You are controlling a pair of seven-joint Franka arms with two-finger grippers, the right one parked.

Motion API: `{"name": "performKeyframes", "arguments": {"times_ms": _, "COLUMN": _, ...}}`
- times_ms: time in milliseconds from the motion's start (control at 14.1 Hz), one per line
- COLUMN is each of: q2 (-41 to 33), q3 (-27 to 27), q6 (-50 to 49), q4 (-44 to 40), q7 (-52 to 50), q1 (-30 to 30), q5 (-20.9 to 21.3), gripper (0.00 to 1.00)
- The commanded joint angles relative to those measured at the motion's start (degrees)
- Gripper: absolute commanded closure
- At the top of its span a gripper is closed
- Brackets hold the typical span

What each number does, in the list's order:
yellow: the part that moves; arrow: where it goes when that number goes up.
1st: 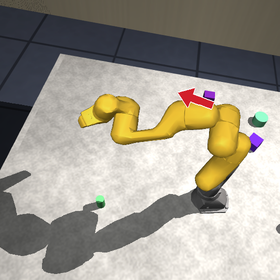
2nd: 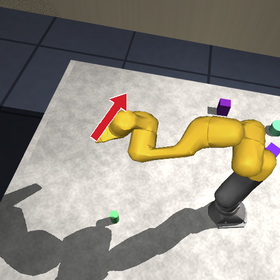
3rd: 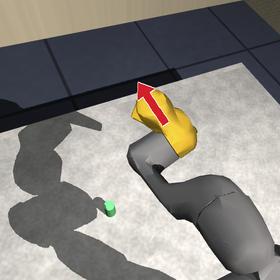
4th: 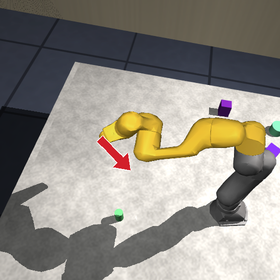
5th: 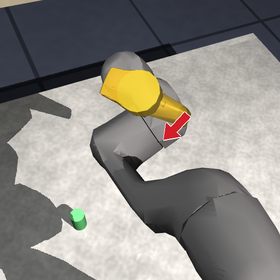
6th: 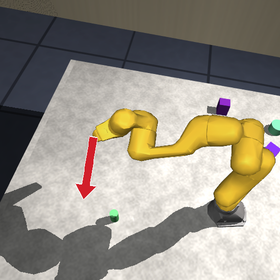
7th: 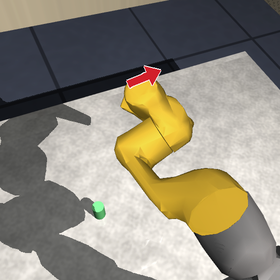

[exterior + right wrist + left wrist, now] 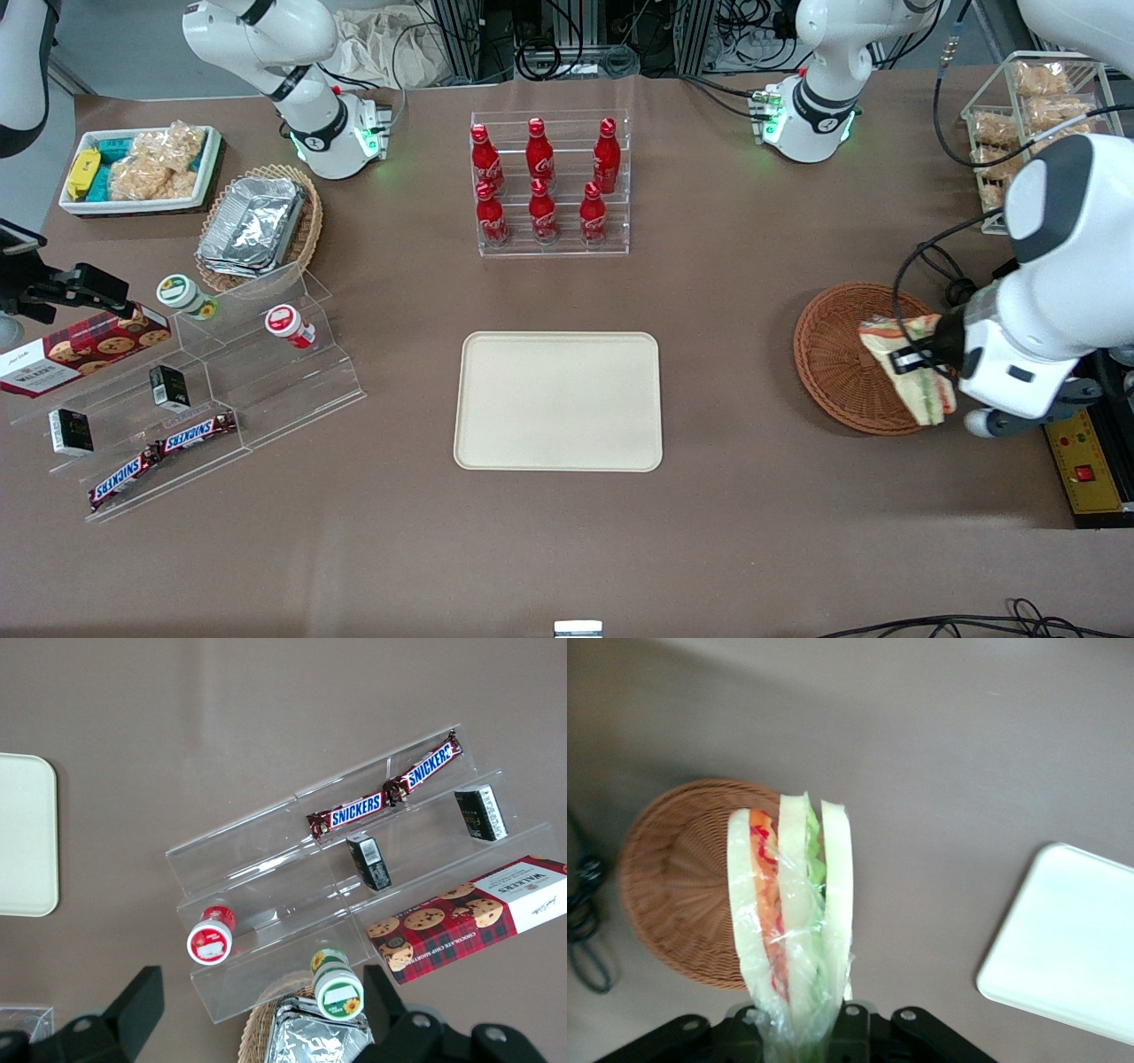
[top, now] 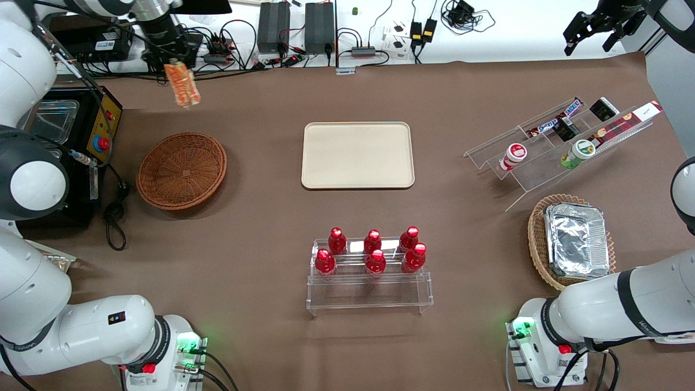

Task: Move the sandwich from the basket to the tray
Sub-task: 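Carry the sandwich with the left gripper over the cream tray, then lower the sandwich onto the tray and open the left gripper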

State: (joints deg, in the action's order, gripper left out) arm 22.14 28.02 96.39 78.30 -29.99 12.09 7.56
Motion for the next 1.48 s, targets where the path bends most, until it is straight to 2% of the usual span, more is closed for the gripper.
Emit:
{"name": "performKeyframes", "arguments": {"times_ms": 0, "q2": 5.70, "q3": 2.04, "q6": 5.45, "q4": -0.07, "q7": 1.16, "q1": -6.87, "q5": 0.96, "gripper": 1.00}}
{"name": "performKeyframes", "arguments": {"times_ms": 71, "q2": 7.90, "q3": 1.95, "q6": 8.09, "q4": 0.01, "q7": 1.16, "q1": -9.95, "q5": 1.23, "gripper": 1.00}}
{"name": "performKeyframes", "arguments": {"times_ms": 283, "q2": 15.36, "q3": 1.86, "q6": 15.65, "q4": -0.07, "q7": 0.20, "q1": -17.35, "q5": 6.84, "gripper": 1.00}}
{"name": "performKeyframes", "arguments": {"times_ms": 354, "q2": 17.39, "q3": 1.77, "q6": 17.32, "q4": -0.07, "q7": 0.19, "q1": -19.37, "q5": 7.20, "gripper": 1.00}}
{"name": "performKeyframes", "arguments": {"times_ms": 707, "q2": 26.01, "q3": 0.89, "q6": 28.13, "q4": -0.42, "q7": 0.28, "q1": -22.73, "q5": 7.56, "gripper": 1.00}}
{"name": "performKeyframes", "arguments": {"times_ms": 919, "q2": 29.00, "q3": 0.89, "q6": 29.82, "q4": -0.60, "q7": 0.11, "q1": -23.87, "q5": 8.79, "gripper": 1.00}}
{"name": "performKeyframes", "arguments": {"times_ms": 990, "q2": 29.53, "q3": 0.89, "q6": 29.82, "q4": -0.60, "q7": -0.42, "q1": -23.96, "q5": 8.79, "gripper": 0.95}}
{"name": "performKeyframes", "arguments": {"times_ms": 1061, "q2": 29.97, "q3": 0.89, "q6": 30.26, "q4": -0.69, "q7": -1.03, "q1": -24.05, "q5": 8.79, "gripper": 0.85}}
{"name": "performKeyframes", "arguments": {"times_ms": 1131, "q2": 30.15, "q3": 0.72, "q6": 30.78, "q4": -0.69, "q7": -2.08, "q1": -24.57, "q5": 8.79, "gripper": 0.63}}
{"name": "performKeyframes", "arguments": {"times_ms": 1202, "q2": 30.07, "q3": -1.20, "q6": 30.79, "q4": -0.69, "q7": -3.66, "q1": -25.62, "q5": 8.70, "gripper": 0.20}}
{"name": "performKeyframes", "arguments": {"times_ms": 1273, "q2": 29.72, "q3": -2.78, "q6": 30.79, "q4": -0.69, "q7": -5.07, "q1": -27.11, "q5": 8.53, "gripper": 0.01}}
{"name": "performKeyframes", "arguments": {"times_ms": 1414, "q2": 28.58, "q3": -3.24, "q6": 29.74, "q4": -1.04, "q7": -6.48, "q1": -27.39, "q5": 8.44, "gripper": 0.01}}
